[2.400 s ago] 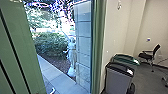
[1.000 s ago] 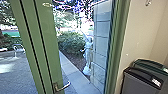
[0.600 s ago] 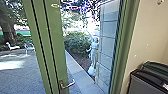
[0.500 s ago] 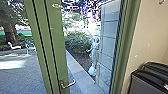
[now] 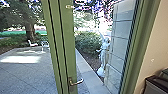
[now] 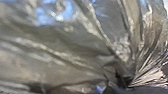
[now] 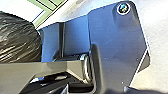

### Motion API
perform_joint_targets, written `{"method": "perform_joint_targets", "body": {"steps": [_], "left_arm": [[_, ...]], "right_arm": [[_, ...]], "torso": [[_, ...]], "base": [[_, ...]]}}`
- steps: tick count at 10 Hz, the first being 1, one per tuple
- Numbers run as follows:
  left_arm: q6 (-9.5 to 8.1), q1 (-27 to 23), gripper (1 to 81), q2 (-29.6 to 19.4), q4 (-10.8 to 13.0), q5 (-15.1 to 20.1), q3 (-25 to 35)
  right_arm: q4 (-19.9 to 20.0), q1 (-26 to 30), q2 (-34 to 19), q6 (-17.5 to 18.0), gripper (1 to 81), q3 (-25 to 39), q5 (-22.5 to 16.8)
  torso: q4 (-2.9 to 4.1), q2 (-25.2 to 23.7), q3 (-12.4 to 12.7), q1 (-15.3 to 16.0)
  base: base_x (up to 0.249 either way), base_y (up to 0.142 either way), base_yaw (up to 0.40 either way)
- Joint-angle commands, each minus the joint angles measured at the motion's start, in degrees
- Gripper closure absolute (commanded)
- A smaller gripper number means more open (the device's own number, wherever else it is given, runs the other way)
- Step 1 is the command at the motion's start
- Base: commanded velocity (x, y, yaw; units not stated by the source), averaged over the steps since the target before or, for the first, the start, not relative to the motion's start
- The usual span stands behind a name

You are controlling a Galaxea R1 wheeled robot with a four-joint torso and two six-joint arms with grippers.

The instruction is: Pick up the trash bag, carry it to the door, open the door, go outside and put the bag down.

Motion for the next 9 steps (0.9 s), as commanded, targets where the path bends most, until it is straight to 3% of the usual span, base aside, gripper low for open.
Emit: {"method": "perform_joint_targets", "body": {"steps": [1,9], "left_arm": [[0.23,-3.0,81.1,-0.3,0.7,2.9,-0.1],[0.32,-3.0,81.1,-0.1,1.0,3.0,-0.1]], "right_arm": [[-0.1,2.5,-0.2,0.0,1.0,0.6,-2.6],[-0.1,2.3,0.1,0.1,1.0,0.6,-2.6]], "torso": [[0.0,0.0,0.0,0.0],[0.0,0.0,0.0,0.0]], "base": [[0.0,0.0,0.29],[0.0,0.0,0.303]]}}
